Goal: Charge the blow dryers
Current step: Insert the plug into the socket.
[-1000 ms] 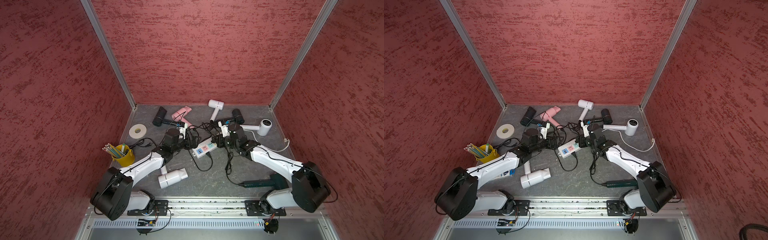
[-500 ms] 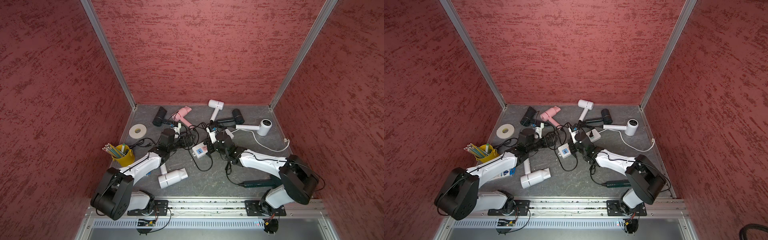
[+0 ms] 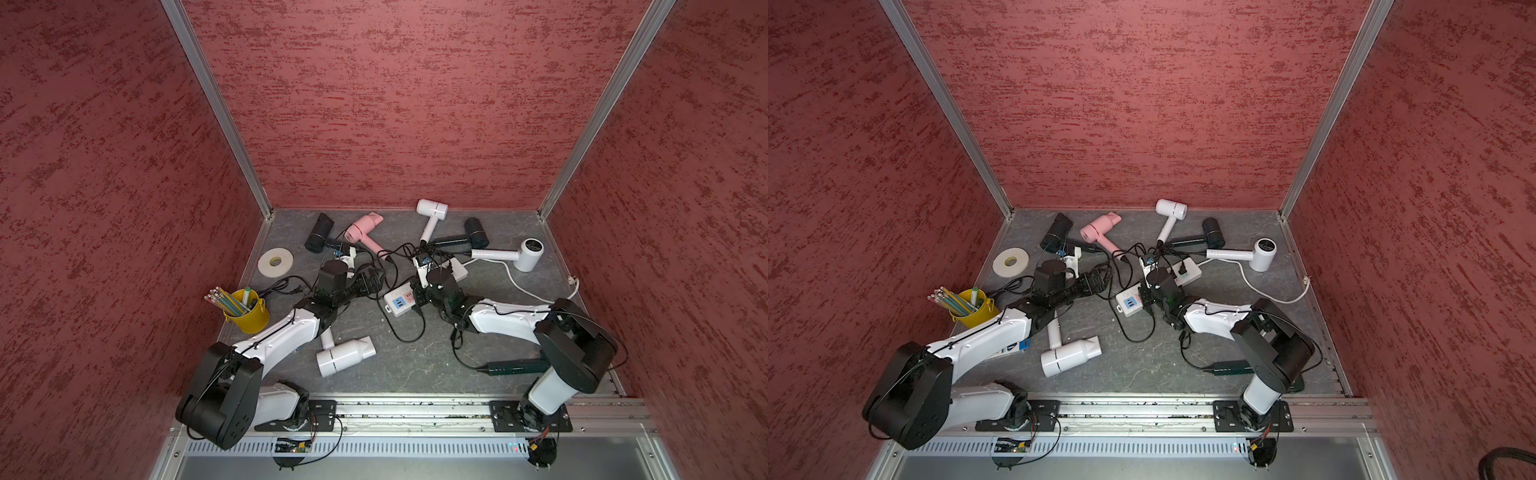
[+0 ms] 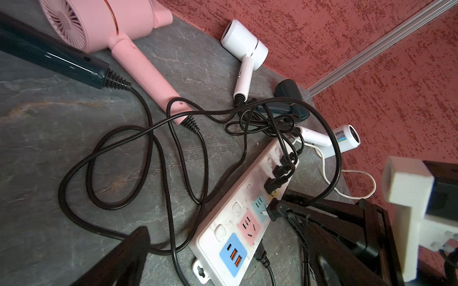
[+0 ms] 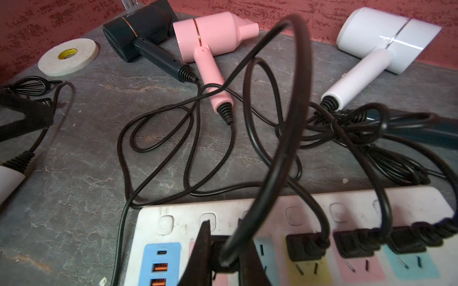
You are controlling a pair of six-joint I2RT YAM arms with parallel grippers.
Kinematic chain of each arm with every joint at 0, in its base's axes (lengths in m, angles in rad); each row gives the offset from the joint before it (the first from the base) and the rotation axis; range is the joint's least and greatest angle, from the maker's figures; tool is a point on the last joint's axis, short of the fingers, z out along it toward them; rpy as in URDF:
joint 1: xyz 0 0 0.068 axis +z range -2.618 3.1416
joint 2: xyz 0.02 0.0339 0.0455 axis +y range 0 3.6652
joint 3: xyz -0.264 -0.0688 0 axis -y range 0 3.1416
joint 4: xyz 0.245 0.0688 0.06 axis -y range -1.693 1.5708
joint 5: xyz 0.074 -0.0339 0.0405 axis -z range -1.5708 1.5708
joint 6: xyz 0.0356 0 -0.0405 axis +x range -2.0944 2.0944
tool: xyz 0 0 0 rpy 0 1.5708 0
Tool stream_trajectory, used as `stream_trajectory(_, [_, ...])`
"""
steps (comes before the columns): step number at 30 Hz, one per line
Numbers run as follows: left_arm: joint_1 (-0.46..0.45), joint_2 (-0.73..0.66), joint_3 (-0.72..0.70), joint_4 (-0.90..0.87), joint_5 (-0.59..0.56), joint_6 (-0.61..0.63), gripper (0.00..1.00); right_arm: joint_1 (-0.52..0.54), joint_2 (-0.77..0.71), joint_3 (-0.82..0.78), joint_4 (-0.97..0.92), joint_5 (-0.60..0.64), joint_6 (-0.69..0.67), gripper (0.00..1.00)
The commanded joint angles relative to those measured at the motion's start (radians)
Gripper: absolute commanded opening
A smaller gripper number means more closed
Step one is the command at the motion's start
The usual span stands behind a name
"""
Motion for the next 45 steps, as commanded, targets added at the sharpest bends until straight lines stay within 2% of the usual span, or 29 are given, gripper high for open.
stream_trajectory(1, [0.006, -0.018, -0.011, -0.002, -0.027, 0.004, 1.00, -0.001, 0.013, -0.013, 0.057, 0.048, -0.018, 0.00])
stream_trajectory(18, [0.006, -0.001, -0.012, 0.015, -0.005, 0.012, 1.00, -0.024, 0.036, -0.057, 0.115, 0.063, -0.066, 0.00])
stream_trajectory(45, [0.006, 0.006, -0.011, 0.033, 0.018, 0.021, 1.00, -0.036, 0.078, -0.080, 0.119, 0.001, -0.031, 0.00])
